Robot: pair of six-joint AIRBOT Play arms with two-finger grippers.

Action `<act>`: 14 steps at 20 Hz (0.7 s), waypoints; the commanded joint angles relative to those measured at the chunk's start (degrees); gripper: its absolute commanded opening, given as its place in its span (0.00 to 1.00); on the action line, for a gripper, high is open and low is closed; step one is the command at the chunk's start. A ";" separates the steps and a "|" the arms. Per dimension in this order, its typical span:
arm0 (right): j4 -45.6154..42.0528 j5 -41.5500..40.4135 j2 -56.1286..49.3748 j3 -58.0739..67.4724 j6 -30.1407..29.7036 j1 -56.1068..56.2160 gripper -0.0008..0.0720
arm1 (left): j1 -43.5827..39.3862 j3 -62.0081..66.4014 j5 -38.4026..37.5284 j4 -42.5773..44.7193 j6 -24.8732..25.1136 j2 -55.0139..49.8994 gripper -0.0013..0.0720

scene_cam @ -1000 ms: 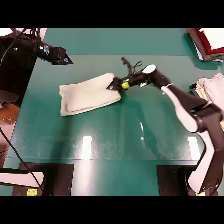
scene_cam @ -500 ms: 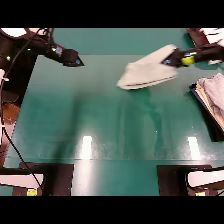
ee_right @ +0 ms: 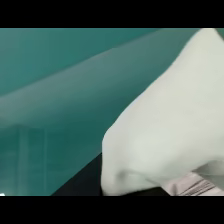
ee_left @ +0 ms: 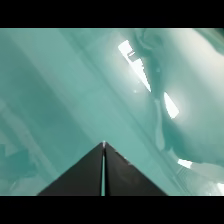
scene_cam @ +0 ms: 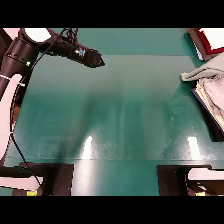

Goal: Fold the shirts.

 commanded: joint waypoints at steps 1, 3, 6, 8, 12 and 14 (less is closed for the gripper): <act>4.28 -2.54 -0.07 4.20 -2.95 -4.07 0.03 | -0.83 0.00 0.79 0.09 0.00 0.00 0.06; 3.96 0.11 -0.04 9.81 -2.99 -4.46 0.03 | -0.83 0.00 1.38 0.09 0.00 0.00 0.06; 3.98 5.01 0.55 16.26 -2.25 -6.27 0.03 | -0.83 0.00 0.63 0.09 0.00 0.00 0.06; 3.89 6.93 2.10 16.46 -1.60 -8.24 0.03 | -0.81 0.00 -0.39 0.09 0.00 0.00 0.06; 2.62 9.70 8.48 6.40 -1.33 -13.68 0.03 | -0.81 0.00 -0.90 0.11 0.04 0.00 0.06; -2.91 10.21 12.24 -0.15 -1.36 -15.80 0.03 | -0.83 0.00 -0.92 0.11 0.04 0.00 0.06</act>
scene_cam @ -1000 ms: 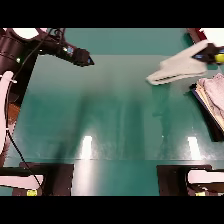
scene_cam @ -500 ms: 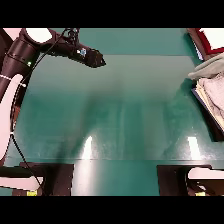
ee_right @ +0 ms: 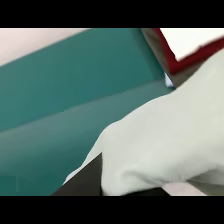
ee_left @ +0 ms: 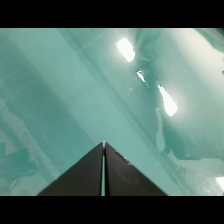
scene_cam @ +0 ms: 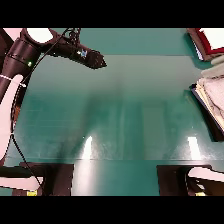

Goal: Fold the shirts.

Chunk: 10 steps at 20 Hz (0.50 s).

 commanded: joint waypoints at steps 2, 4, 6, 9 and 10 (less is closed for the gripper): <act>-10.36 2.67 8.24 -13.86 0.17 -5.27 0.03 | -0.02 0.00 -0.55 0.02 0.15 -0.02 0.06; -14.53 3.41 11.96 -20.76 0.20 -7.87 0.03 | 0.00 0.00 -0.94 0.02 1.42 0.00 0.06; -19.32 4.20 14.82 -25.90 0.22 -10.62 0.03 | 0.00 0.00 -1.25 0.02 1.99 0.00 0.06; -27.39 4.83 17.81 -32.41 0.79 -14.97 0.80 | 0.00 0.00 -2.27 0.02 1.99 0.00 0.06; -28.50 4.79 18.40 -34.10 2.56 -16.50 0.98 | -0.02 0.00 -2.45 0.02 1.99 0.00 0.06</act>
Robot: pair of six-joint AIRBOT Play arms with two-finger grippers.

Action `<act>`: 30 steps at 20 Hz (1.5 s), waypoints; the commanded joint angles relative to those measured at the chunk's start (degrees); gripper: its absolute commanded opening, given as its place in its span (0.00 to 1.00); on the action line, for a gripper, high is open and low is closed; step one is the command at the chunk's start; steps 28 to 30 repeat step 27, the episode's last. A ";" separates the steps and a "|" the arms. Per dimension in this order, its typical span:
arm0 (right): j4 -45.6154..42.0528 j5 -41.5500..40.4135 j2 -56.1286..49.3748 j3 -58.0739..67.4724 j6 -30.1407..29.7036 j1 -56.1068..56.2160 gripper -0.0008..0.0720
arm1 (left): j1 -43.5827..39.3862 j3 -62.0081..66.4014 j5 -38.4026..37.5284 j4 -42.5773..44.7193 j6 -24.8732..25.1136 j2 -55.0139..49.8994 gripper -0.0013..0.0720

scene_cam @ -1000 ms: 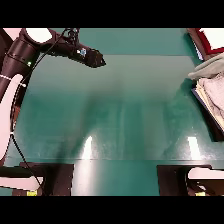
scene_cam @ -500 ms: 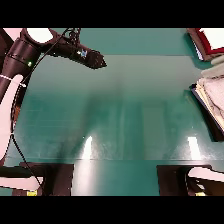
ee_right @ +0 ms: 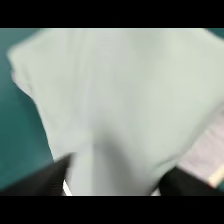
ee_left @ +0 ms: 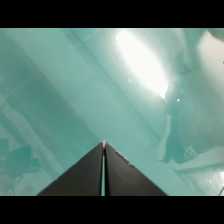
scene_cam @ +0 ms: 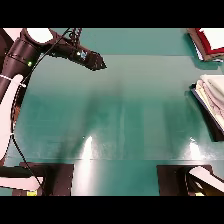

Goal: Fold the shirts.

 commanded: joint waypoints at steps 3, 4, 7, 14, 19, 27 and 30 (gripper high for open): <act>-7.54 0.55 3.93 -7.28 5.11 -6.82 0.97 | 0.00 0.00 -1.05 0.00 0.35 0.00 0.06; -6.23 0.31 4.02 -6.75 5.57 -6.29 0.97 | 0.00 0.00 -0.96 -0.02 0.35 0.00 0.06; 5.09 -0.09 3.96 -5.99 5.55 -0.61 0.97 | 0.00 0.02 0.72 -0.02 0.35 0.00 0.06; 12.90 -1.88 0.63 -6.01 5.53 29.55 0.95 | 0.15 0.02 2.49 -0.28 0.31 0.00 0.06; 12.85 -4.46 -2.73 -5.99 5.44 44.04 0.04 | 0.15 0.02 2.47 -0.35 0.31 0.00 0.06; 12.87 -5.09 -4.22 -6.01 5.46 47.08 0.04 | 0.15 0.02 2.47 -0.39 0.31 0.00 0.06; 12.87 -5.09 -4.22 -6.01 5.46 47.08 0.04 | 0.15 0.02 2.47 -0.39 0.31 0.00 0.06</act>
